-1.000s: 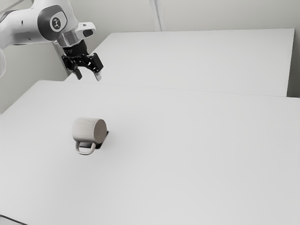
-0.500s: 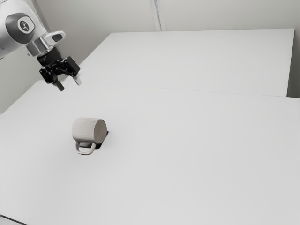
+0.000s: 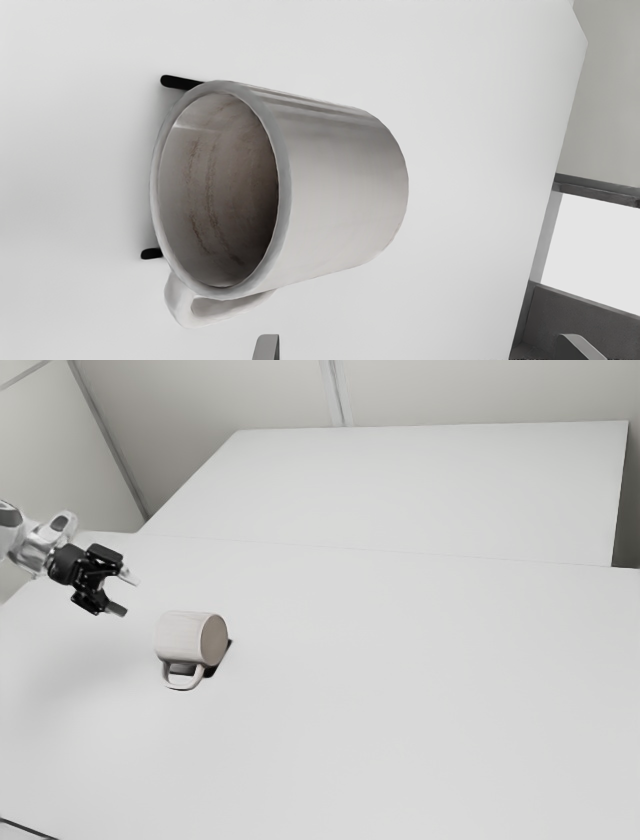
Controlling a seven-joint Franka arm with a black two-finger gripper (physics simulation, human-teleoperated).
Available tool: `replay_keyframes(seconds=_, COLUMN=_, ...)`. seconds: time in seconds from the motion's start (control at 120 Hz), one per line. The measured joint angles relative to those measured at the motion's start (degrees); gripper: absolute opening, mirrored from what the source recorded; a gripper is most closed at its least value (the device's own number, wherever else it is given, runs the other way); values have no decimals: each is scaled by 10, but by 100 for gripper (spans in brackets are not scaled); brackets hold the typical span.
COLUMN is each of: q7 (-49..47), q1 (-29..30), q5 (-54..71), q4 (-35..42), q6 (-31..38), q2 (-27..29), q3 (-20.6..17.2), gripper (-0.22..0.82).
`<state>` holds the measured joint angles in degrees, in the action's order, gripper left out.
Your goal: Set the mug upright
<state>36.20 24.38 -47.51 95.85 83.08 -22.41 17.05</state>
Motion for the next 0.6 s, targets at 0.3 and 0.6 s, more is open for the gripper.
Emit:
replay_keyframes(seconds=0.3, q7=120, q1=10, q5=-102, q4=1, q6=-23, q2=-87, q3=-7, gripper=60)
replay_keyframes(seconds=0.6, q7=184, q1=11, q5=-137, q4=33, q6=-51, q2=-90, q3=-31, gripper=53)
